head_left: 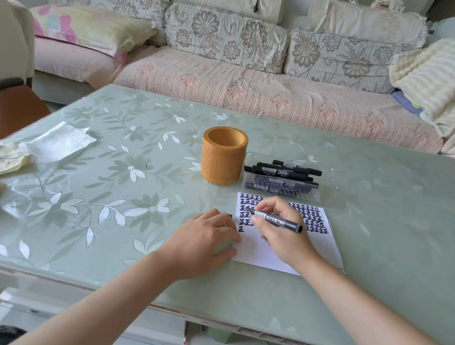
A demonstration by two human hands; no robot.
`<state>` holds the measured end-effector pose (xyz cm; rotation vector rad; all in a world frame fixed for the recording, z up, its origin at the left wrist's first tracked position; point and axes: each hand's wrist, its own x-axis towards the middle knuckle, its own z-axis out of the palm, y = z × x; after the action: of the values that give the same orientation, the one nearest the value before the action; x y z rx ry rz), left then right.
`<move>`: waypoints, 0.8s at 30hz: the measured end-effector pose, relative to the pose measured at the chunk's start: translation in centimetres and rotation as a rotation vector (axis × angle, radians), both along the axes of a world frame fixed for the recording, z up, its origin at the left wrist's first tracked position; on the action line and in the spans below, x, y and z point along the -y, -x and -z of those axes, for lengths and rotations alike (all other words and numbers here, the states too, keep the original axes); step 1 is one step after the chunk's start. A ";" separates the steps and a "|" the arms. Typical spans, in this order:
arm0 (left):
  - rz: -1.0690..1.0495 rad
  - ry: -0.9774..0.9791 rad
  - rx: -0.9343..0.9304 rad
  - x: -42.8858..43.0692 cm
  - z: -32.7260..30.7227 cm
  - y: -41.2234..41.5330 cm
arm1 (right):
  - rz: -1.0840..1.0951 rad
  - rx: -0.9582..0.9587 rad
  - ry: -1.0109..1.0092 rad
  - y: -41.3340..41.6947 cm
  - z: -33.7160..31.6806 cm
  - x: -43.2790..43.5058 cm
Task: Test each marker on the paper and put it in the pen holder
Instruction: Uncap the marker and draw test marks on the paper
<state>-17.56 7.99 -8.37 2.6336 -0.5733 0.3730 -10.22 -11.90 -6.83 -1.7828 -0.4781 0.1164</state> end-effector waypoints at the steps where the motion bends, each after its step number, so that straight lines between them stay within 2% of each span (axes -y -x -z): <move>1: 0.003 0.024 -0.013 0.0 -0.2 -0.1 | 0.005 0.029 0.030 0.0 -0.2 0.0; 6: -0.027 0.198 0.014 -0.5 -1.7 -0.8 | -0.092 0.078 0.159 -0.3 -1.1 1.1; 9: -0.168 0.161 0.078 -1.1 -2.0 -1.5 | -0.196 0.151 0.271 -0.8 -1.7 1.7; 11: -0.240 0.092 0.023 -1.3 -1.7 -1.9 | -0.210 0.086 0.244 -1.0 -2.4 1.5; 14: -0.296 0.018 -0.061 -1.1 -1.1 -2.2 | -0.207 0.035 0.227 -1.2 -3.2 1.0; 17: -0.330 0.014 -0.074 -0.8 -0.9 -2.5 | -0.193 0.129 0.369 -1.0 -3.6 1.3; 21: -0.349 0.168 -0.051 -0.7 -1.6 -2.7 | -0.141 0.246 0.546 -1.2 -3.3 1.5; 24: -0.361 0.272 -0.016 -0.5 -2.4 -2.6 | -0.005 0.281 0.542 -1.4 -3.3 1.4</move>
<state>-14.95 8.44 -5.97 2.4634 -0.0310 0.4980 -8.87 -13.32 -3.52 -2.3449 -0.6993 -0.0053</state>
